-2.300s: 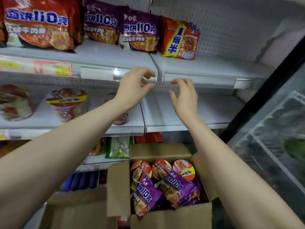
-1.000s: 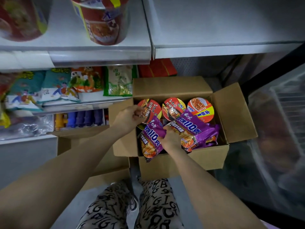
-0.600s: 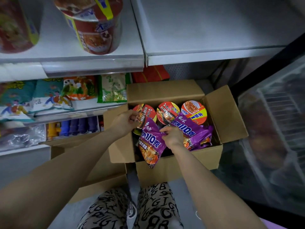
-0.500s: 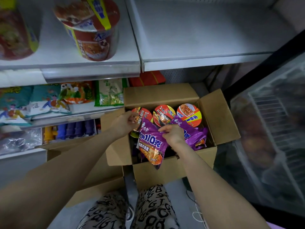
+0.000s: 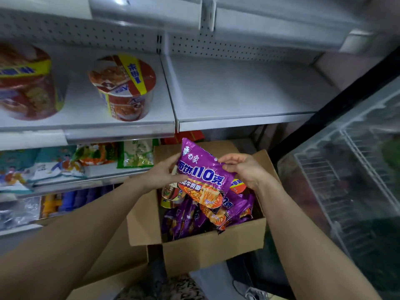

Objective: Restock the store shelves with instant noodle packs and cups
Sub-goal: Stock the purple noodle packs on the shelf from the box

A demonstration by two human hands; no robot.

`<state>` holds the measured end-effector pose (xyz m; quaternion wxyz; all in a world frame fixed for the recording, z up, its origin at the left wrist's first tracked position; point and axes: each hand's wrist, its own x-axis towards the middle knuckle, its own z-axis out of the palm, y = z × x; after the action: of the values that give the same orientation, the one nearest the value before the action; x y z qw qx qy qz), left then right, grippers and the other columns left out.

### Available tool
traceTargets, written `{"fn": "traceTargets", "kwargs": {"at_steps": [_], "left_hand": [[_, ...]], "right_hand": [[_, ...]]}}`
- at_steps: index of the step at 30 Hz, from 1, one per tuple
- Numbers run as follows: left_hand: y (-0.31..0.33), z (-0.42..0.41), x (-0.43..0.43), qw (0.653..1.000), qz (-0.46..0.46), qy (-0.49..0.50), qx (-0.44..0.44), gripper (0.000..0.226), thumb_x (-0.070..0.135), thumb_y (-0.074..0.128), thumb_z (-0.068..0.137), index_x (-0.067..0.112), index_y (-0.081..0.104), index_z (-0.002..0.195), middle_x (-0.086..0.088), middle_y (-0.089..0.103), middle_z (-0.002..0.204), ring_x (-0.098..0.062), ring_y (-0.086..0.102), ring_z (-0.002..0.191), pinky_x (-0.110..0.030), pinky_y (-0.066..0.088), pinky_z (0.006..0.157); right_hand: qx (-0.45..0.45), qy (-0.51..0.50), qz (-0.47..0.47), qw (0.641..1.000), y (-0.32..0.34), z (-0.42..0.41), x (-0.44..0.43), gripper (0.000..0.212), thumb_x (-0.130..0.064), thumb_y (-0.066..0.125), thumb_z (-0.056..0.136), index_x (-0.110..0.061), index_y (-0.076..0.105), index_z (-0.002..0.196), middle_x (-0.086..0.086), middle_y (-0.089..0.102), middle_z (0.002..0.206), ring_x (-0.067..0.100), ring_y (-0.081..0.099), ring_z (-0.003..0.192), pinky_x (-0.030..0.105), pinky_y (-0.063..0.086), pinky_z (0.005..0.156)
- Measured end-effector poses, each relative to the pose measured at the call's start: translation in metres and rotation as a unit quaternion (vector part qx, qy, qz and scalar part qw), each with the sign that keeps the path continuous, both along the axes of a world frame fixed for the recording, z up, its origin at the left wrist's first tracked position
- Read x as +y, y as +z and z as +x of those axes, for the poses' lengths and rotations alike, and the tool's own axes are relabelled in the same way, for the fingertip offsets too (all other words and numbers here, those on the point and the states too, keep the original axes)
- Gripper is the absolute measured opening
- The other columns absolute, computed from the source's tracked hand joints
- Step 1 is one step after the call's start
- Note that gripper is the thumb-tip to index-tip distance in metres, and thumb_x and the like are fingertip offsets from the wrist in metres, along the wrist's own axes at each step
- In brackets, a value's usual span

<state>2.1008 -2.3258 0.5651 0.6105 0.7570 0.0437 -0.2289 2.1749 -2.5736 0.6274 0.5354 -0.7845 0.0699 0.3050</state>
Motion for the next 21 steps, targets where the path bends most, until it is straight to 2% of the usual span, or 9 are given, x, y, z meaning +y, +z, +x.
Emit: {"fn": "traceTargets", "kwargs": {"at_steps": [3, 5, 8, 11, 13, 15, 17, 19, 21], "left_hand": [[0.002, 0.002, 0.002, 1.000, -0.008, 0.019, -0.021, 0.085, 0.028, 0.075, 0.083, 0.033, 0.024, 0.151, 0.005, 0.046, 0.144, -0.018, 0.044, 0.133, -0.050, 0.040, 0.110], [0.001, 0.000, 0.003, 0.999, -0.026, 0.028, -0.032, 0.091, 0.025, 0.077, 0.082, 0.033, 0.019, 0.152, 0.007, 0.043, 0.144, -0.016, 0.043, 0.134, -0.044, 0.042, 0.109], [0.000, -0.005, 0.003, 0.999, -0.025, 0.008, -0.038, 0.105, 0.026, 0.077, 0.082, 0.046, 0.003, 0.153, 0.009, 0.040, 0.148, -0.012, 0.043, 0.132, -0.035, 0.044, 0.102], [-0.001, -0.010, 0.003, 0.998, -0.041, -0.011, -0.042, 0.104, 0.026, 0.074, 0.086, 0.062, -0.003, 0.145, 0.019, 0.038, 0.144, -0.004, 0.050, 0.125, -0.036, 0.053, 0.097], [0.000, -0.012, 0.003, 0.998, -0.041, -0.012, -0.048, 0.103, 0.024, 0.073, 0.087, 0.065, -0.003, 0.144, 0.020, 0.038, 0.143, -0.003, 0.052, 0.123, -0.037, 0.055, 0.093], [-0.002, -0.014, 0.003, 0.998, -0.036, -0.009, -0.049, 0.102, 0.021, 0.071, 0.088, 0.063, -0.002, 0.145, 0.020, 0.038, 0.142, -0.004, 0.050, 0.126, -0.037, 0.054, 0.096], [-0.006, -0.014, 0.003, 0.999, -0.034, -0.004, -0.041, 0.100, 0.017, 0.069, 0.089, 0.060, 0.000, 0.147, 0.017, 0.040, 0.141, -0.007, 0.049, 0.127, -0.039, 0.052, 0.098], [-0.009, -0.015, 0.002, 0.999, -0.034, 0.001, -0.029, 0.096, 0.014, 0.068, 0.090, 0.059, 0.004, 0.147, 0.009, 0.043, 0.143, -0.010, 0.051, 0.125, -0.042, 0.052, 0.099], [-0.012, -0.016, 0.001, 0.999, -0.025, 0.005, -0.021, 0.089, 0.012, 0.065, 0.092, 0.060, 0.010, 0.143, 0.006, 0.047, 0.137, -0.011, 0.055, 0.118, -0.040, 0.055, 0.094]], "right_hand": [[-0.014, -0.036, 0.006, 0.999, 0.000, 0.005, 0.001, 0.026, 0.008, 0.057, 0.093, -0.013, 0.072, 0.091, 0.007, 0.073, 0.095, 0.016, 0.071, 0.080, 0.025, 0.057, 0.056], [-0.019, -0.059, -0.005, 0.998, -0.003, 0.006, 0.003, 0.024, 0.007, 0.057, 0.093, -0.012, 0.072, 0.094, 0.009, 0.072, 0.099, 0.015, 0.072, 0.079, 0.025, 0.056, 0.054], [-0.018, -0.087, -0.020, 0.996, -0.011, 0.003, 0.009, 0.023, 0.006, 0.057, 0.093, -0.012, 0.071, 0.096, 0.008, 0.071, 0.101, 0.015, 0.072, 0.077, 0.025, 0.057, 0.053], [-0.016, -0.103, -0.037, 0.994, -0.019, 0.001, 0.014, 0.020, 0.005, 0.058, 0.094, -0.012, 0.069, 0.095, 0.007, 0.070, 0.098, 0.017, 0.071, 0.078, 0.027, 0.061, 0.058], [-0.013, -0.112, -0.052, 0.992, -0.024, 0.001, 0.016, 0.015, -0.001, 0.062, 0.094, -0.014, 0.069, 0.095, 0.006, 0.071, 0.099, 0.016, 0.071, 0.078, 0.028, 0.060, 0.060], [-0.016, -0.124, -0.041, 0.991, -0.030, 0.000, 0.016, 0.011, -0.006, 0.064, 0.094, -0.015, 0.068, 0.100, 0.007, 0.071, 0.103, 0.016, 0.071, 0.079, 0.027, 0.060, 0.060], [-0.019, -0.148, -0.012, 0.989, -0.036, -0.001, 0.012, 0.015, -0.011, 0.064, 0.095, -0.015, 0.066, 0.109, 0.006, 0.069, 0.105, 0.014, 0.071, 0.082, 0.026, 0.060, 0.064], [-0.022, -0.177, -0.011, 0.984, -0.046, 0.000, 0.003, 0.015, -0.016, 0.064, 0.096, -0.021, 0.064, 0.110, 0.003, 0.068, 0.108, 0.016, 0.070, 0.090, 0.031, 0.061, 0.075], [-0.036, -0.195, -0.082, 0.977, -0.062, 0.000, -0.009, 0.014, -0.024, 0.067, 0.093, -0.031, 0.065, 0.104, 0.002, 0.069, 0.112, 0.021, 0.070, 0.094, 0.041, 0.060, 0.083]]}}
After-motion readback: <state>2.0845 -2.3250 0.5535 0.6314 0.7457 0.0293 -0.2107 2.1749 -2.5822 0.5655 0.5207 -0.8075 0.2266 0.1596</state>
